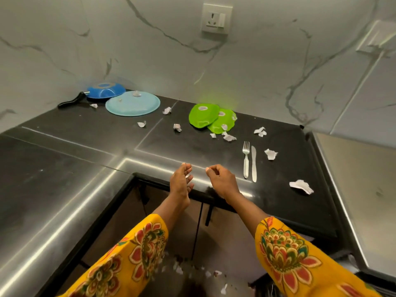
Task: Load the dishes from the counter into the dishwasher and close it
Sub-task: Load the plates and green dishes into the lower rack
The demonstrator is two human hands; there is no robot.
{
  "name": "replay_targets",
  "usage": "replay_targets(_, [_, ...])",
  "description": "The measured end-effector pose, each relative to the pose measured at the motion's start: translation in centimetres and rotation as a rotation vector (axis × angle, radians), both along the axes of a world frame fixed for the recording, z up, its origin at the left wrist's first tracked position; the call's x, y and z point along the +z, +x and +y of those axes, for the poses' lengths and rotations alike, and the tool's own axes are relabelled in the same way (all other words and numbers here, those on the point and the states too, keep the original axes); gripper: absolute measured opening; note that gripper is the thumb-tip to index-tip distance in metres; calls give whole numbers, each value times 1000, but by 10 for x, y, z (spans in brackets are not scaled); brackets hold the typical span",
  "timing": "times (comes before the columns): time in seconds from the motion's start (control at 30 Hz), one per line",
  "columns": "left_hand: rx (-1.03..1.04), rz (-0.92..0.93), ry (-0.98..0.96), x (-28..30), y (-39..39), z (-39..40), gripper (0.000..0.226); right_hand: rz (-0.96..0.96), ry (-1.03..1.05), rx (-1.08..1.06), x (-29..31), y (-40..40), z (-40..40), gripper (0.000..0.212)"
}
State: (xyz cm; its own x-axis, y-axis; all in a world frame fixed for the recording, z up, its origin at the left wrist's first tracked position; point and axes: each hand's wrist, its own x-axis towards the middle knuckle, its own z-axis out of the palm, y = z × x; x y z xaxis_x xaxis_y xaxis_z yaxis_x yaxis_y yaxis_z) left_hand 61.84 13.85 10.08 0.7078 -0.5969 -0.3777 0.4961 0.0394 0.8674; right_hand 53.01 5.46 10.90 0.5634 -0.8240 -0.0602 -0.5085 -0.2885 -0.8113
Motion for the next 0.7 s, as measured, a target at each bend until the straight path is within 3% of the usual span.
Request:
replay_targets(0.33, [64,78,35,-17,82,-64,38,37,4,-8,-11,84,-76,28])
replay_targets(0.7, [-2,84,70,-13,153,-176,53,-33,19,-89,-15,175,-178,32])
